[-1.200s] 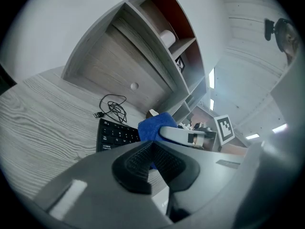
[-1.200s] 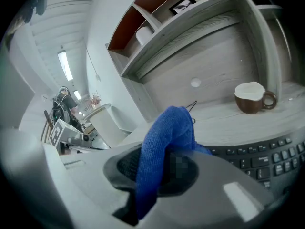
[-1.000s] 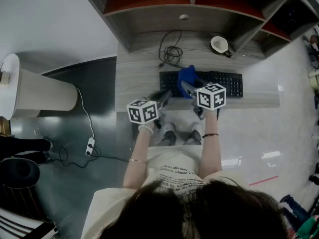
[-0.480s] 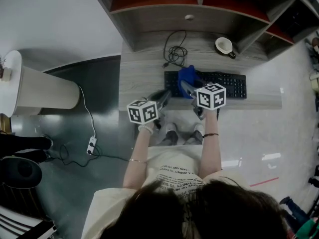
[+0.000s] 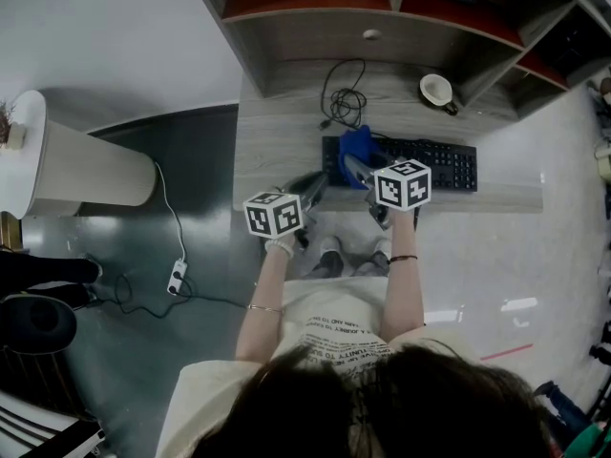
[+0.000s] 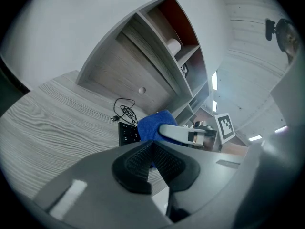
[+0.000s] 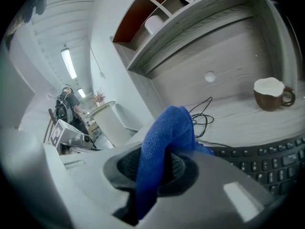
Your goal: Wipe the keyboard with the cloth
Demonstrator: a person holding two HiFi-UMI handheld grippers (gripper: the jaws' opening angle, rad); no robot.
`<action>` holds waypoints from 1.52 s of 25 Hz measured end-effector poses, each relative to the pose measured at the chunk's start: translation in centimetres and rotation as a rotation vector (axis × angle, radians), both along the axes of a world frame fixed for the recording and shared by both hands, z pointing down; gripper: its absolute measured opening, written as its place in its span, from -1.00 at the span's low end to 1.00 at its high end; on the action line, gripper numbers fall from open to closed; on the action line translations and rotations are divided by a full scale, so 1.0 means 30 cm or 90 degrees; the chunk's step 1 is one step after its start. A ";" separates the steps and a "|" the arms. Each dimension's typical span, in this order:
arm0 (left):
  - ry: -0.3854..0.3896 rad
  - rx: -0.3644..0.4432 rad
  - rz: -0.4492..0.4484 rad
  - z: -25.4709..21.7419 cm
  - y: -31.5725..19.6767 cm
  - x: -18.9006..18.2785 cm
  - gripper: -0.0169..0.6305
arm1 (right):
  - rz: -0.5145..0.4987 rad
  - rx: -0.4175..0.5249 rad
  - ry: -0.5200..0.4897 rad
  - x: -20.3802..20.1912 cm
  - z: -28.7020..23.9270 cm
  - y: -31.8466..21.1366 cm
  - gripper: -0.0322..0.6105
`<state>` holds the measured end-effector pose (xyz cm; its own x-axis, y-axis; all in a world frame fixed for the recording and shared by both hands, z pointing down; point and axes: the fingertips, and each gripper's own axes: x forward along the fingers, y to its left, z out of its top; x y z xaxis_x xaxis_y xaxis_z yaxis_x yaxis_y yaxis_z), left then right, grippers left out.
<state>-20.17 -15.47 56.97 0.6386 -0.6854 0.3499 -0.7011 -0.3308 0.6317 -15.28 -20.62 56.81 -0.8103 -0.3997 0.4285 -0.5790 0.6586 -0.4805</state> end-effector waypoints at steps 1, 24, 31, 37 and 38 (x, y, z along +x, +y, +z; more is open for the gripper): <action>0.000 0.000 -0.002 0.000 0.001 -0.006 -0.94 | -0.003 0.000 0.000 -0.008 0.000 0.000 -0.72; -0.011 0.001 -0.034 0.003 0.033 -0.093 -0.94 | -0.067 -0.004 -0.008 -0.153 0.014 0.048 -0.72; -0.020 0.005 -0.056 -0.008 0.044 -0.100 -0.94 | -0.104 -0.004 -0.020 -0.178 0.005 0.066 -0.72; -0.031 0.020 -0.096 -0.040 0.052 -0.101 -0.94 | -0.162 -0.002 -0.035 -0.191 -0.029 0.103 -0.72; -0.034 0.023 -0.102 -0.045 0.054 -0.097 -0.94 | -0.171 0.000 -0.039 -0.190 -0.037 0.108 -0.72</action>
